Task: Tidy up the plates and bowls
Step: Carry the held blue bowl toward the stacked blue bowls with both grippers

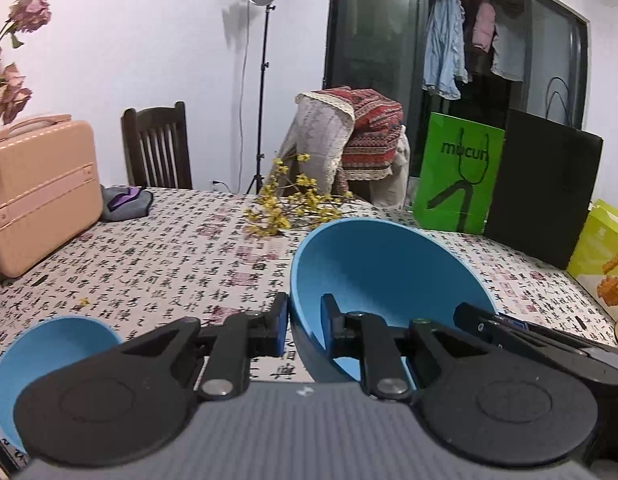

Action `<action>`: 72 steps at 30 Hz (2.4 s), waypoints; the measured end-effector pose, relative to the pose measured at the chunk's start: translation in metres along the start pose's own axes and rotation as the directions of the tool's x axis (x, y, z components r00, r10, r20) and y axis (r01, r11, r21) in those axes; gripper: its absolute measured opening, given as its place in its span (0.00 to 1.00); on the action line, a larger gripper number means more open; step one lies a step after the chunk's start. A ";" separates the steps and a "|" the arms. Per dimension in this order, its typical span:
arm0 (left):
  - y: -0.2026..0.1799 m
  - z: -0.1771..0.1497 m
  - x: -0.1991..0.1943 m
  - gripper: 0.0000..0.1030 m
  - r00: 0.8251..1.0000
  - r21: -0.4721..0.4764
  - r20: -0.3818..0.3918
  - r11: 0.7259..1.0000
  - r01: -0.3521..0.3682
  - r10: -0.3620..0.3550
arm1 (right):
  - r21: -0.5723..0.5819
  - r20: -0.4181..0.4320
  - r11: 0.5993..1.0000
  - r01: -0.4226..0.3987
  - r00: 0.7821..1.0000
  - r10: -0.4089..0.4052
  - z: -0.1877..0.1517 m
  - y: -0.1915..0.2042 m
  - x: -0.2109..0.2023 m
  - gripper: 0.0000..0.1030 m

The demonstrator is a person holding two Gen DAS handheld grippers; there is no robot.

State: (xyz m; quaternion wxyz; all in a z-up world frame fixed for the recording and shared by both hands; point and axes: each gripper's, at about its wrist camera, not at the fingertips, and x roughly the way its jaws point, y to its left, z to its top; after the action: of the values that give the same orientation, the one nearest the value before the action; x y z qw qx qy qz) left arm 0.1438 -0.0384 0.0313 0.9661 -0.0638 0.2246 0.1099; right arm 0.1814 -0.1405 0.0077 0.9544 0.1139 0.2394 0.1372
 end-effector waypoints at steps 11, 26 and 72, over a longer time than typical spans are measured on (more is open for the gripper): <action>0.032 0.000 -0.011 0.17 0.998 -0.039 0.008 0.997 -0.066 0.066 | -0.034 -0.015 0.997 -0.066 0.998 0.066 -0.003 0.032 0.008 0.12; 0.073 -0.003 -0.024 0.17 0.990 -0.089 0.012 0.986 -0.139 0.141 | -0.078 -0.041 0.987 -0.143 0.989 0.140 -0.011 0.078 0.015 0.12; 0.184 -0.016 -0.067 0.17 0.944 -0.242 0.002 0.916 -0.320 0.330 | -0.196 -0.114 0.913 -0.358 0.933 0.341 -0.027 0.204 0.028 0.12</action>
State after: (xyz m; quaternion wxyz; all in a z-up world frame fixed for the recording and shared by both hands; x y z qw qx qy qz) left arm 0.0339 0.1251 0.0340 0.9243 -0.1387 0.1964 0.2964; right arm 0.1497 0.0633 0.0303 0.9111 0.0463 0.2359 0.3349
